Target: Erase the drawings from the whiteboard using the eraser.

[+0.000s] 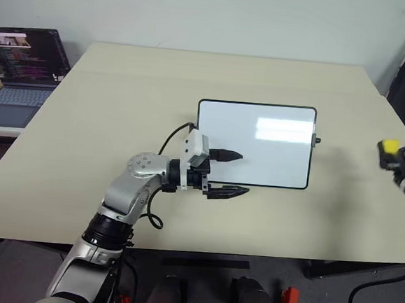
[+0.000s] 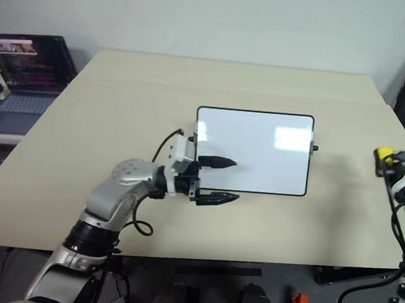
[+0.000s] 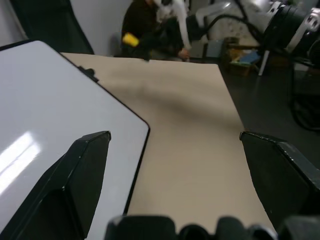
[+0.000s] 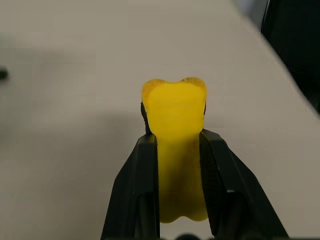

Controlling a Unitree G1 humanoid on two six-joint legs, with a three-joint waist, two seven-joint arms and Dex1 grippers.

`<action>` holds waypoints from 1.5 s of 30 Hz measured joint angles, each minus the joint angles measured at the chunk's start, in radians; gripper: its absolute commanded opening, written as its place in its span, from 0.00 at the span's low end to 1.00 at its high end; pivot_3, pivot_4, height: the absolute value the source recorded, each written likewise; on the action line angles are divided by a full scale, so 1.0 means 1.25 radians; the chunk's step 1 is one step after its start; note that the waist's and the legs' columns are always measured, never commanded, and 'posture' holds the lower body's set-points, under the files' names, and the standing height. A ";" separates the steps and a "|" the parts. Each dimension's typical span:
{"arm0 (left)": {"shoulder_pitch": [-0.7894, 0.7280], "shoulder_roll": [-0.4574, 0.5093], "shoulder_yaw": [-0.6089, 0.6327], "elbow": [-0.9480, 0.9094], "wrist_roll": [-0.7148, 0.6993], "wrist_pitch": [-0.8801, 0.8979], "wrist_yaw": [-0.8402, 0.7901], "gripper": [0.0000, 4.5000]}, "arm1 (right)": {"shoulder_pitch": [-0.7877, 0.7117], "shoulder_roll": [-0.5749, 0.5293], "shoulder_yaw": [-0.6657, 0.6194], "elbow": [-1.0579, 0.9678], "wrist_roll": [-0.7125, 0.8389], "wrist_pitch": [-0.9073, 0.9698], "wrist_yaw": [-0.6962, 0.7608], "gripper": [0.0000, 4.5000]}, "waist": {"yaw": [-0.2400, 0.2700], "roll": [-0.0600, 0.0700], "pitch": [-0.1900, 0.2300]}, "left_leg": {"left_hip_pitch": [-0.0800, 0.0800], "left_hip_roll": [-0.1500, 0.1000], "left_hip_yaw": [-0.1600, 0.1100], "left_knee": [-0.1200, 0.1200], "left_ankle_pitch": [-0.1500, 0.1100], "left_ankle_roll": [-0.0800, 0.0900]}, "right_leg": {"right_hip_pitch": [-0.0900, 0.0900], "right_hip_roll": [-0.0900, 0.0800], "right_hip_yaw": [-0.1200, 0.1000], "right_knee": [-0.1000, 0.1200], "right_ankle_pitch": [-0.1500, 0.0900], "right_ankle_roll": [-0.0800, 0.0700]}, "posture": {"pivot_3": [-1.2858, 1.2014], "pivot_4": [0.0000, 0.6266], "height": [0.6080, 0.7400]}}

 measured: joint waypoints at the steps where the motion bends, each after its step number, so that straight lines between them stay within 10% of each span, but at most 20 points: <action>1: 0.000 0.000 -0.003 -0.001 0.000 0.000 0.000 1.00 | -0.003 0.000 0.014 0.018 -0.007 0.004 0.007 0.17 | -0.003 0.001 0.000 | 0.000 0.000 0.000 0.000 0.000 0.000 | 0.000 0.000 0.000 0.000 0.000 0.000 | 0.52 0.24 1.00; 13: 0.011 0.014 -0.002 -0.024 -0.001 0.005 0.016 1.00 | -0.126 -0.024 0.103 0.236 -0.061 -0.006 0.078 0.16 | -0.009 0.001 0.000 | 0.000 0.000 0.000 0.001 0.000 0.000 | 0.000 0.000 0.001 0.000 0.001 0.001 | 0.52 0.24 1.00; 24: 0.013 0.052 0.083 -0.026 -0.026 0.011 0.055 1.00 | -0.144 -0.032 0.079 0.204 -0.057 -0.030 0.087 0.99 | -0.014 0.002 0.001 | 0.000 0.000 0.000 0.001 0.000 0.000 | 0.000 0.001 0.001 0.000 0.001 0.001 | 0.52 0.24 1.00; 33: 0.047 0.194 0.287 0.101 -0.015 -0.046 0.107 1.00 | -0.030 0.120 0.018 -0.039 -0.004 -0.183 0.025 0.99 | -0.013 0.002 0.001 | 0.000 0.000 0.000 0.001 0.000 0.000 | 0.000 0.000 0.001 0.000 0.001 0.002 | 0.52 0.24 1.00; 45: -0.015 -0.026 0.300 0.453 0.165 -0.371 0.464 1.00 | 0.014 0.294 0.034 0.060 -0.005 -0.440 -0.030 0.99 | 0.008 0.001 0.001 | 0.000 0.000 0.000 0.001 0.000 0.000 | 0.000 -0.001 -0.001 0.000 0.002 0.003 | 0.52 0.24 1.00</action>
